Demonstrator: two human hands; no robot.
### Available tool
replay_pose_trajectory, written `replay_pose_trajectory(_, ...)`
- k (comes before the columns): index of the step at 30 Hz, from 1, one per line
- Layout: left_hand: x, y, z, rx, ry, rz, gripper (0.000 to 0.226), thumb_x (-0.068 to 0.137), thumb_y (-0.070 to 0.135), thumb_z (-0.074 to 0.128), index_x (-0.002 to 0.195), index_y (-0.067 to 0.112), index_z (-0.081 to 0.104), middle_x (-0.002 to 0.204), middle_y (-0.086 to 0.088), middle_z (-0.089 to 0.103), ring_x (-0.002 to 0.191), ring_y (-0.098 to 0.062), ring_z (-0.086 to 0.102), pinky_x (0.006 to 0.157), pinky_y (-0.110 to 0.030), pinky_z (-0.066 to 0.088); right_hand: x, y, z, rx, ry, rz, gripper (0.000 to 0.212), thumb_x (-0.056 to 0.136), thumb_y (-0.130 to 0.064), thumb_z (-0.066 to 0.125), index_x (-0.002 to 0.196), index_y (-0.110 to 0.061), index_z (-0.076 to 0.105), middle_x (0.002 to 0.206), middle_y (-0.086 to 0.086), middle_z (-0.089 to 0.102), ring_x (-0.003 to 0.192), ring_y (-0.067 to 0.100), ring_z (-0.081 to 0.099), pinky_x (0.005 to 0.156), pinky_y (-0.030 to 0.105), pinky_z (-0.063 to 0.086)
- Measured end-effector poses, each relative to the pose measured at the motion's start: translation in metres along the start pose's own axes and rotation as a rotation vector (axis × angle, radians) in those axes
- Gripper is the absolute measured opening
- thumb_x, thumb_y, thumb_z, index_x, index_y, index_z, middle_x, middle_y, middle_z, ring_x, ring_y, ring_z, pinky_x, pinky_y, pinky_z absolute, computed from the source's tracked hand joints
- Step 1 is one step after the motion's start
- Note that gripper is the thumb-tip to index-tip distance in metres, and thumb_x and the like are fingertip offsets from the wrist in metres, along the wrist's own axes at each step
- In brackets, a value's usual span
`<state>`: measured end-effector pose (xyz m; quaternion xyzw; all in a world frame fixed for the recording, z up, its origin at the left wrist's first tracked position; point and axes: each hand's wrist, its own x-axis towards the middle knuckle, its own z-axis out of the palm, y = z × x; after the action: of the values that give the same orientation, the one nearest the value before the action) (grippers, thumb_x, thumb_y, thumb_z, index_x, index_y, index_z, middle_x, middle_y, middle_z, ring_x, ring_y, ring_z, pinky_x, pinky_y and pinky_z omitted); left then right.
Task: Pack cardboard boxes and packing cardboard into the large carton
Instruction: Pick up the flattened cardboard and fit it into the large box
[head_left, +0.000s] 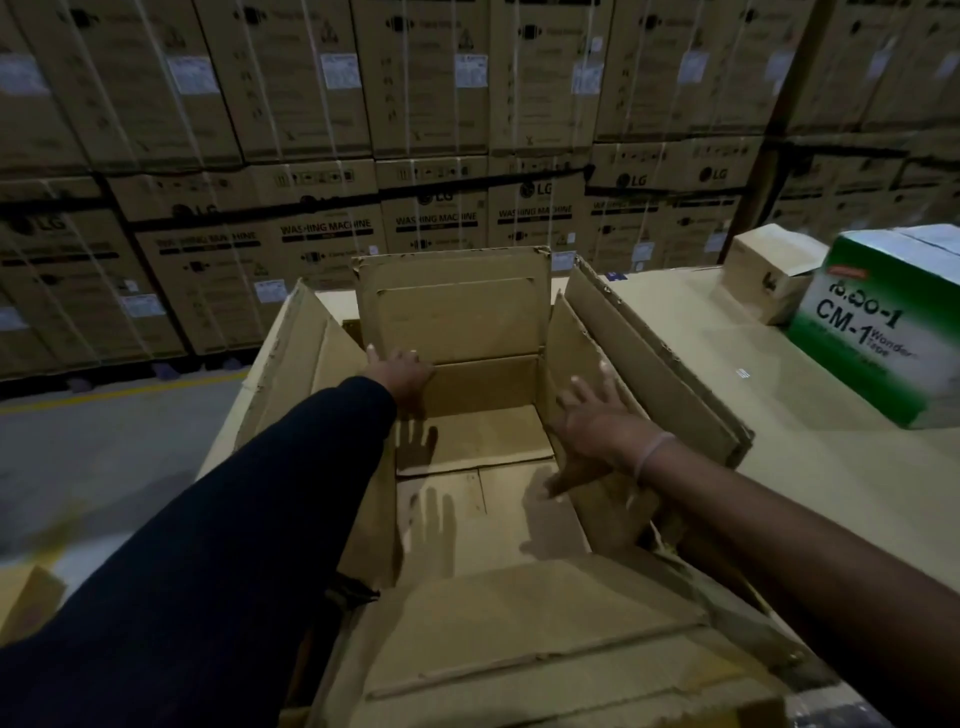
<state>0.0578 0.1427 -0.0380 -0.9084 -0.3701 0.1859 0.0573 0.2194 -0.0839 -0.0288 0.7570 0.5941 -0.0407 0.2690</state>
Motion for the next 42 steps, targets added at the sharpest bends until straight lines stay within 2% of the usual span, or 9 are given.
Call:
replay_pose_trajectory(2,-0.016,0.004,0.003,0.108,-0.045,0.002,0.086,0.084,0.057,0.076,0.156,0.027,0.039,0.156,-0.008,0.043,0.146,-0.035,0.035,0.12,-0.063,0.028,0.005,0.005,-0.005,-0.082,0.044,0.111,0.104,0.079,-0.089,0.053,0.16,-0.027,0.036,0.173,0.016,0.011,0.158,0.047,-0.008,0.111,0.079,-0.019)
replay_pose_trajectory(5,-0.038,0.001,0.016,0.185,-0.101,-0.099,0.087,0.072,0.067,0.08,0.146,0.03,0.053,0.147,-0.005,0.054,0.144,-0.034,0.039,0.122,-0.07,0.01,0.004,0.016,0.0,-0.115,0.111,0.262,0.09,0.084,-0.077,0.061,0.156,-0.027,0.042,0.172,0.015,0.012,0.157,0.048,-0.007,0.113,0.08,-0.014)
replay_pose_trajectory(8,-0.056,-0.014,0.035,0.277,-0.104,-0.127,0.104,0.07,0.082,0.07,0.155,0.027,0.045,0.157,-0.01,0.044,0.153,-0.04,0.023,0.118,-0.076,-0.003,-0.001,0.028,0.02,-0.231,0.143,0.301,0.085,0.089,-0.068,0.061,0.16,-0.027,0.036,0.173,0.019,0.005,0.157,0.05,-0.007,0.121,0.073,-0.005)
replay_pose_trajectory(11,-0.063,-0.025,0.046,0.316,-0.062,-0.127,0.108,0.069,0.089,0.062,0.157,0.029,0.042,0.163,-0.012,0.033,0.156,-0.04,0.014,0.116,-0.078,-0.007,-0.005,0.035,0.033,-0.323,0.191,0.269,0.104,0.082,-0.084,0.053,0.165,-0.028,0.023,0.173,0.019,-0.001,0.157,0.05,-0.008,0.124,0.066,-0.003)
replay_pose_trajectory(16,-0.068,-0.018,0.044,0.32,-0.054,-0.152,0.102,0.073,0.085,0.064,0.156,0.03,0.043,0.164,-0.014,0.032,0.156,-0.042,0.013,0.116,-0.078,-0.006,-0.012,0.033,0.033,-0.373,0.172,0.228,0.113,0.077,-0.091,0.049,0.166,-0.029,0.02,0.174,0.017,0.0,0.158,0.045,-0.007,0.123,0.065,-0.001)
replay_pose_trajectory(21,-0.074,-0.002,0.034,0.28,-0.008,-0.141,0.09,0.083,0.071,0.067,0.157,0.029,0.039,0.168,-0.015,0.025,0.158,-0.041,0.01,0.12,-0.074,0.0,-0.016,0.02,0.012,-0.359,0.138,0.221,0.101,0.085,-0.082,0.053,0.165,-0.025,0.027,0.173,0.017,0.007,0.159,0.044,-0.003,0.123,0.068,-0.005)
replay_pose_trajectory(31,-0.074,0.012,0.029,0.195,0.03,-0.129,0.093,0.087,0.078,0.054,0.161,0.029,0.029,0.172,-0.015,0.014,0.159,-0.041,0.0,0.12,-0.072,-0.005,-0.01,0.005,-0.007,-0.407,0.184,0.286,0.078,0.096,-0.075,0.042,0.161,-0.031,0.037,0.173,0.017,0.01,0.159,0.045,-0.005,0.118,0.074,-0.013)
replay_pose_trajectory(38,-0.1,0.002,0.048,0.288,0.011,-0.204,0.092,0.08,0.078,0.063,0.155,0.031,0.043,0.168,-0.018,0.025,0.157,-0.047,0.007,0.116,-0.077,-0.008,-0.018,0.014,0.009,-0.457,0.071,0.414,0.086,0.099,-0.07,0.036,0.168,-0.026,0.01,0.172,0.024,-0.011,0.156,0.049,-0.015,0.119,0.072,-0.014)
replay_pose_trajectory(42,-0.107,-0.009,0.058,0.316,0.018,-0.19,0.085,0.081,0.08,0.06,0.151,0.032,0.049,0.168,-0.016,0.024,0.157,-0.046,0.007,0.114,-0.079,-0.008,-0.02,0.027,0.023,-0.388,0.057,0.385,0.1,0.092,-0.081,0.041,0.168,-0.03,0.0,0.17,0.023,-0.02,0.155,0.05,-0.018,0.124,0.066,-0.008)
